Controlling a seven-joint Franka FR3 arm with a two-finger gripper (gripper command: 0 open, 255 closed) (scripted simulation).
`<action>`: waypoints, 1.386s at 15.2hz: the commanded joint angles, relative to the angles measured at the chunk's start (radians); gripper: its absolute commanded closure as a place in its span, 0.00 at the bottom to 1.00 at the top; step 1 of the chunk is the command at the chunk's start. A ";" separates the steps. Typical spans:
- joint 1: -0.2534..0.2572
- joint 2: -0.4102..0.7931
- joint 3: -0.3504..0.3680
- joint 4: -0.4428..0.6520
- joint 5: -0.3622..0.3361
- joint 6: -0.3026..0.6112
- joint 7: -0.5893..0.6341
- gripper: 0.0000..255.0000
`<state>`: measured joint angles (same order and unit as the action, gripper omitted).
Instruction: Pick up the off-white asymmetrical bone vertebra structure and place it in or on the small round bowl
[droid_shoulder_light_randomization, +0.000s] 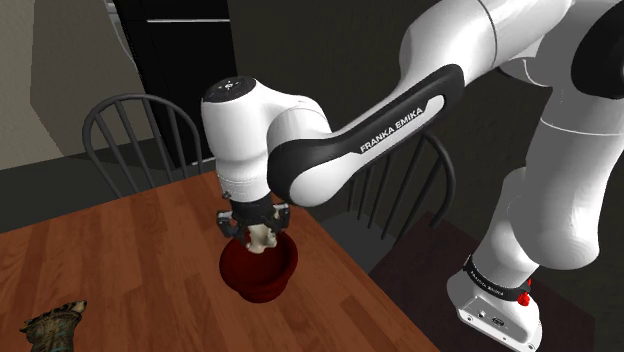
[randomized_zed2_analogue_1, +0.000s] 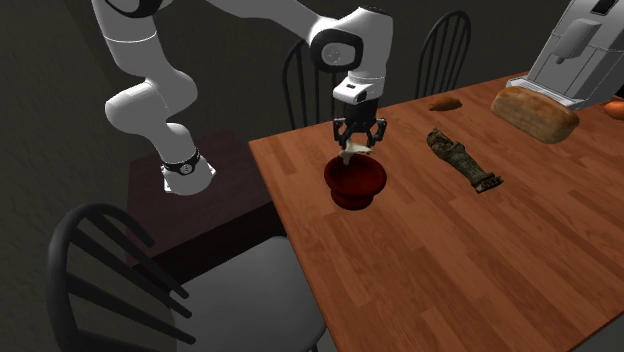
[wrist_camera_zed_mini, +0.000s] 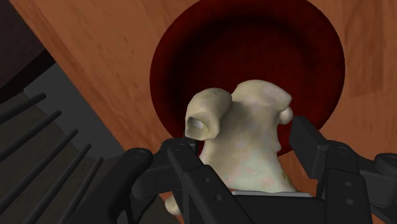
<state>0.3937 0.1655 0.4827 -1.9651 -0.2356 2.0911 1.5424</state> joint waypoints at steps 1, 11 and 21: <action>0.005 0.015 0.000 -0.002 -0.010 0.014 0.014 1.00; 0.016 0.085 -0.015 -0.055 -0.066 0.124 0.061 1.00; 0.016 0.085 -0.015 -0.055 -0.066 0.124 0.061 0.00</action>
<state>0.4097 0.2508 0.4677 -2.0201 -0.3015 2.2148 1.6033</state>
